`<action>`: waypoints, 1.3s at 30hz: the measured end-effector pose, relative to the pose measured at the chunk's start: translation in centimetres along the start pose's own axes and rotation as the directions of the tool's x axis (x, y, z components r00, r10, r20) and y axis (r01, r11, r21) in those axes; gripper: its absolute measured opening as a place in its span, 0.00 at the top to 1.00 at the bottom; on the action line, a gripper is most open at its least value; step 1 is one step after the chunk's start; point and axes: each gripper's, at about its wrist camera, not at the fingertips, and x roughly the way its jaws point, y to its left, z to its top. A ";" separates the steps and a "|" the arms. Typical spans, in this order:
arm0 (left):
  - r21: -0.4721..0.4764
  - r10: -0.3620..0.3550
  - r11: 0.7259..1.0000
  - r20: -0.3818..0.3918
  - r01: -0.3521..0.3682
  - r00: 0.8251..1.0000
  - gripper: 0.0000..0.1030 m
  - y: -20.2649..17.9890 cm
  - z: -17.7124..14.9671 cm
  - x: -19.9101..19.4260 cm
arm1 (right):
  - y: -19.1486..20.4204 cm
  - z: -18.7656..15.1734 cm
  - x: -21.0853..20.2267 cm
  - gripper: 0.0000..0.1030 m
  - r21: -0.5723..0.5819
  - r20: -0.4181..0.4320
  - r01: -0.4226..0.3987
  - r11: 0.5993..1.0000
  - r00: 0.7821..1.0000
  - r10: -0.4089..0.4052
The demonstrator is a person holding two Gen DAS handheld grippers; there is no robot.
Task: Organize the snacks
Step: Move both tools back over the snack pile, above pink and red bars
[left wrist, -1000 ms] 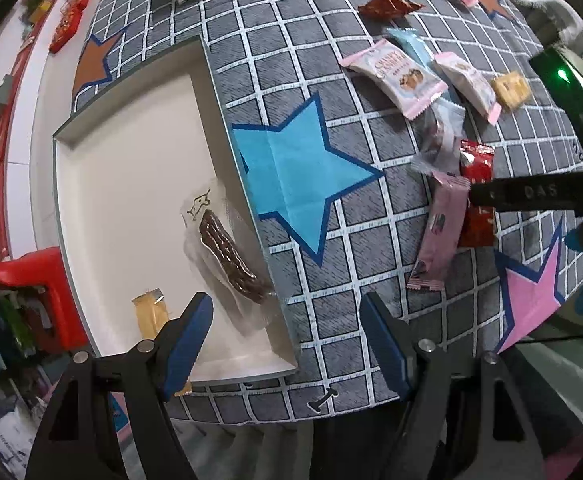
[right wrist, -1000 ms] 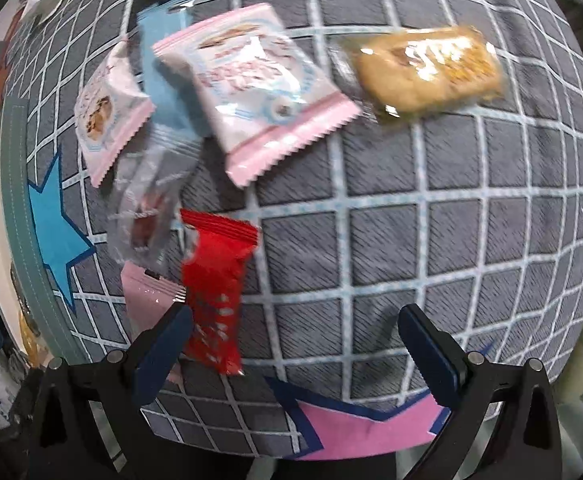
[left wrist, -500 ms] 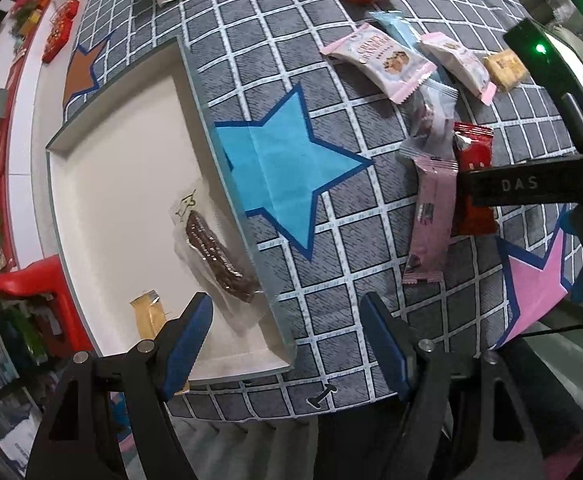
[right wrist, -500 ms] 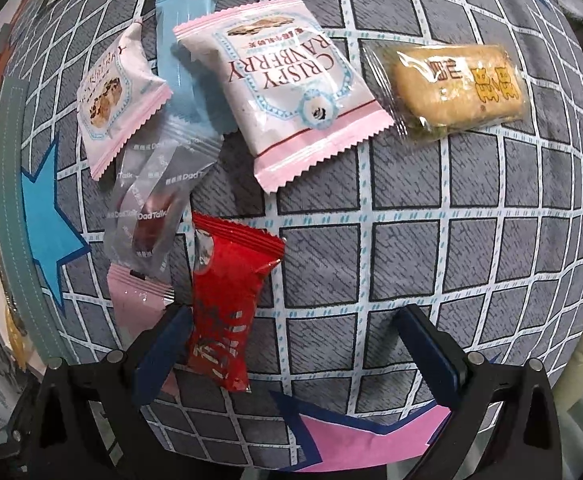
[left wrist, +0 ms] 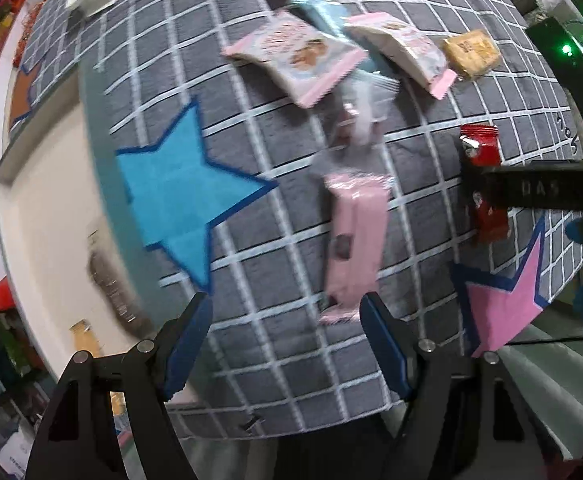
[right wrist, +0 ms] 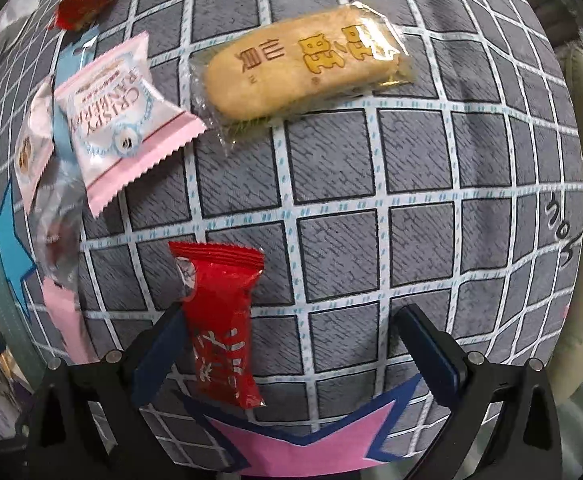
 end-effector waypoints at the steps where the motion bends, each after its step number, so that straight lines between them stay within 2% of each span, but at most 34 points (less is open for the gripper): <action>1: 0.000 -0.002 1.000 0.001 0.002 1.000 0.23 -0.6 0.3 0.2 | 0.0 -0.1 0.1 0.00 0.000 0.000 -0.003 1.000 1.000 0.003; 8: -0.024 -0.002 1.000 0.008 0.002 1.000 0.23 -3.7 1.9 1.9 | -1.4 -0.3 -0.5 0.00 -0.010 0.016 -0.008 1.000 1.000 0.008; 16: -0.065 -0.003 0.998 -0.022 0.001 1.000 0.23 -4.8 2.4 3.9 | -0.5 -0.2 -0.5 0.00 -0.034 0.022 -0.007 0.999 1.000 0.008; 22: -0.081 -0.024 0.996 -0.014 0.022 1.000 0.21 -6.2 2.4 4.1 | -0.3 -0.6 -0.5 0.00 -0.049 0.028 -0.004 0.999 1.000 0.006; 24: -0.082 -0.030 0.996 -0.014 0.029 0.999 0.20 -6.0 2.6 4.0 | -0.3 -0.7 -0.5 0.00 -0.050 0.026 -0.005 0.999 1.000 0.006; 25: -0.079 -0.033 0.996 -0.014 0.032 0.999 0.20 -4.5 2.5 4.1 | -0.3 -0.7 -0.4 0.00 -0.050 0.025 -0.006 0.999 1.000 0.007; 34: -0.073 -0.034 0.997 -0.022 0.033 0.999 0.12 -4.5 3.1 4.5 | -0.2 -0.7 -0.4 0.00 -0.066 0.019 -0.008 0.998 1.000 0.009; 39: -0.083 -0.043 0.996 -0.025 0.040 0.999 0.11 -4.4 3.2 5.0 | -0.1 -0.7 -0.3 0.00 -0.080 0.012 -0.007 0.997 1.000 0.008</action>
